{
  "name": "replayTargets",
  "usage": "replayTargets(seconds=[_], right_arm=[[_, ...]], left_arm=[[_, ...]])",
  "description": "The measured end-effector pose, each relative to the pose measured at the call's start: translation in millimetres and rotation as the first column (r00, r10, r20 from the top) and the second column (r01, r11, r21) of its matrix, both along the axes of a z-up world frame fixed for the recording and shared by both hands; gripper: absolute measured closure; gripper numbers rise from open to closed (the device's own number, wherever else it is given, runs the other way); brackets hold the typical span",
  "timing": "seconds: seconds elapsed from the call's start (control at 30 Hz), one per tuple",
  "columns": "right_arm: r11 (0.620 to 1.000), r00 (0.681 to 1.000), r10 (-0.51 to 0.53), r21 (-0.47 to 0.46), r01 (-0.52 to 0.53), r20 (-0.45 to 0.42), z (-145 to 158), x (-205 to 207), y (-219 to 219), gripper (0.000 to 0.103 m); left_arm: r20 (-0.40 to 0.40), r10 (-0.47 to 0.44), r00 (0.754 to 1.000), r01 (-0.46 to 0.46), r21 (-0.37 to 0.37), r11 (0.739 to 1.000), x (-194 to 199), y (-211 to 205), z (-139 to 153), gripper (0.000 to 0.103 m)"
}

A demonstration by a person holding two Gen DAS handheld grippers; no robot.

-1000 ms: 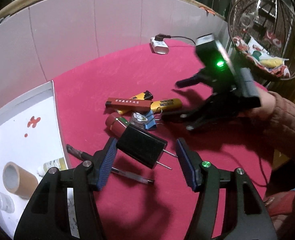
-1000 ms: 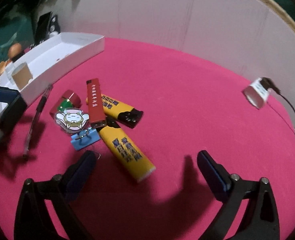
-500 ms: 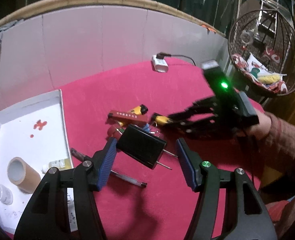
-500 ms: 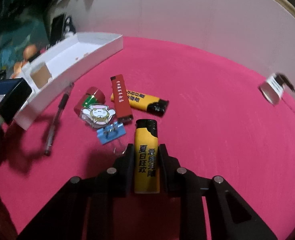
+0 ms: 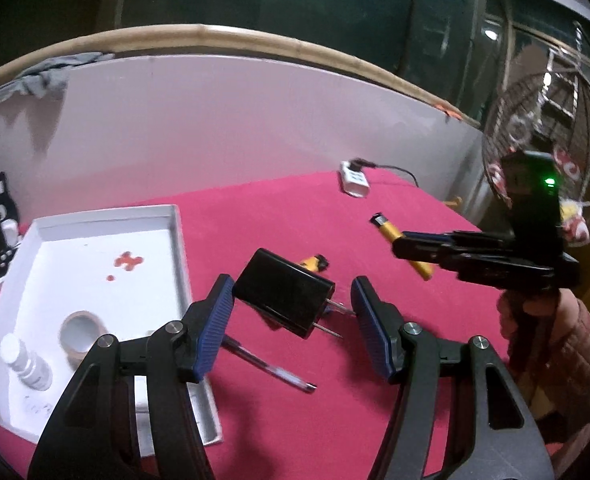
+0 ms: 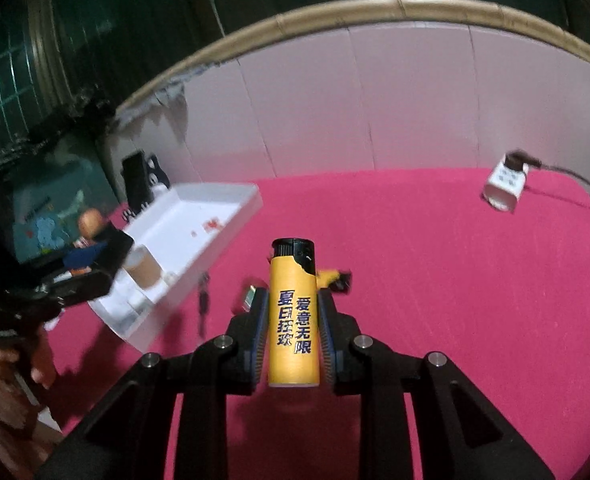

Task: Organize rigid objects
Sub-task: 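Carry the charger plug and yellow lighter into the white tray and open both tools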

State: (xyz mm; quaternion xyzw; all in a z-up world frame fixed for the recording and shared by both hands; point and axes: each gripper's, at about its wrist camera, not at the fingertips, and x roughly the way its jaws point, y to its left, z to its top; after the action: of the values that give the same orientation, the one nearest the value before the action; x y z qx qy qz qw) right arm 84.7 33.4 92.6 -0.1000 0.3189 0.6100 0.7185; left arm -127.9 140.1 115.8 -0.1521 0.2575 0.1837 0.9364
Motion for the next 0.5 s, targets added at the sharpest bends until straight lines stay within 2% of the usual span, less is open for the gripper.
replayTargets(seconds=[0.2, 0.3, 0.4, 0.5], right_arm=[[0.999, 0.999, -0.017, 0.049, 0.015, 0.034, 17.5, -12.1, 10.5, 0.080], [0.997, 0.999, -0.034, 0.073, 0.033, 0.011, 23.6, -14.7, 18.5, 0.080], [0.995, 0.999, -0.034, 0.093, 0.033, 0.015, 33.1, -21.2, 28.5, 0.080], [0.994, 0.999, -0.025, 0.111, 0.023, 0.022, 42.9, -29.7, 37.2, 0.080]], left_arm=[[0.016, 0.093, 0.996, -0.093, -0.013, 0.996, -18.6, 16.2, 1.5, 0.042], [0.023, 0.139, 0.990, -0.139, -0.008, 0.990, -28.3, 23.8, 3.3, 0.042], [0.036, 0.205, 0.978, -0.206, 0.020, 0.978, -45.4, 34.1, 9.9, 0.042], [0.064, 0.284, 0.957, -0.285, 0.016, 0.958, -70.3, 50.8, 16.2, 0.042]])
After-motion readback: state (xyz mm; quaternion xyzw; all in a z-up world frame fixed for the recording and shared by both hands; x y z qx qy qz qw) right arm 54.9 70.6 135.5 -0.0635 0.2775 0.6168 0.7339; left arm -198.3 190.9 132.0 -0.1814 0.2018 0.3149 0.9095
